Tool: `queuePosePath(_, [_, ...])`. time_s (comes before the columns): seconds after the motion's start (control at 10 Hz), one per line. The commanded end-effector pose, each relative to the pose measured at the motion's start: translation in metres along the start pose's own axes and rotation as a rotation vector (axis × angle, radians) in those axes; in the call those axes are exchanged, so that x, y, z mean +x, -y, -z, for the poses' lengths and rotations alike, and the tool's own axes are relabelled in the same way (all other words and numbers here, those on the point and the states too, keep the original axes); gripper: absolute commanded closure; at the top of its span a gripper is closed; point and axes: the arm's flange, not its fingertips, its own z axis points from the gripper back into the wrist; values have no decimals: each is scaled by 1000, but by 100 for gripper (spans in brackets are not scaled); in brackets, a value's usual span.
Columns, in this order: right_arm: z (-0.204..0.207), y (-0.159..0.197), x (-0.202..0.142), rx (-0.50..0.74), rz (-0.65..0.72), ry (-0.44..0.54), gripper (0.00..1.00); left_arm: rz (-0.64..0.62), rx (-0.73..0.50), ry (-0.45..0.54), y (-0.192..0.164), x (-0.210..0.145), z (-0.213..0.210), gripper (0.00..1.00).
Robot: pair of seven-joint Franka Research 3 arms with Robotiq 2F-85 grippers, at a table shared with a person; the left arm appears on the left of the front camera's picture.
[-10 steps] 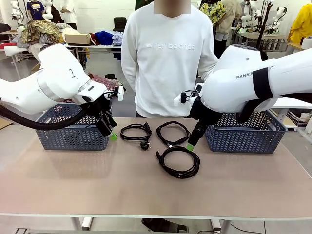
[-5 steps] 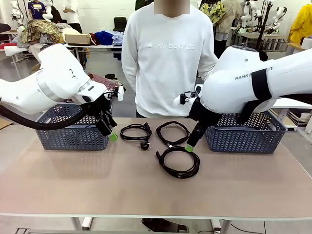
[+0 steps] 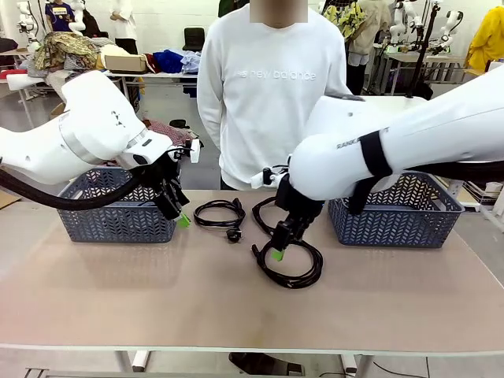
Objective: Organize the cables according to human instructions.
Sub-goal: Pick up a bundle of cables and place it in the basket indicated by the human.
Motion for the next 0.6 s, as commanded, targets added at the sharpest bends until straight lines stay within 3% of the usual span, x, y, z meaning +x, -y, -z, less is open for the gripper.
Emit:
queuePosePath(0.0, [14, -3, 22, -58, 35, -34, 0, -2, 1, 1, -1, -1, -1, 0])
queuePosePath(0.5, [56, -10, 38, -77, 25, -91, 0, -2, 1, 1, -1, -1, -1, 0])
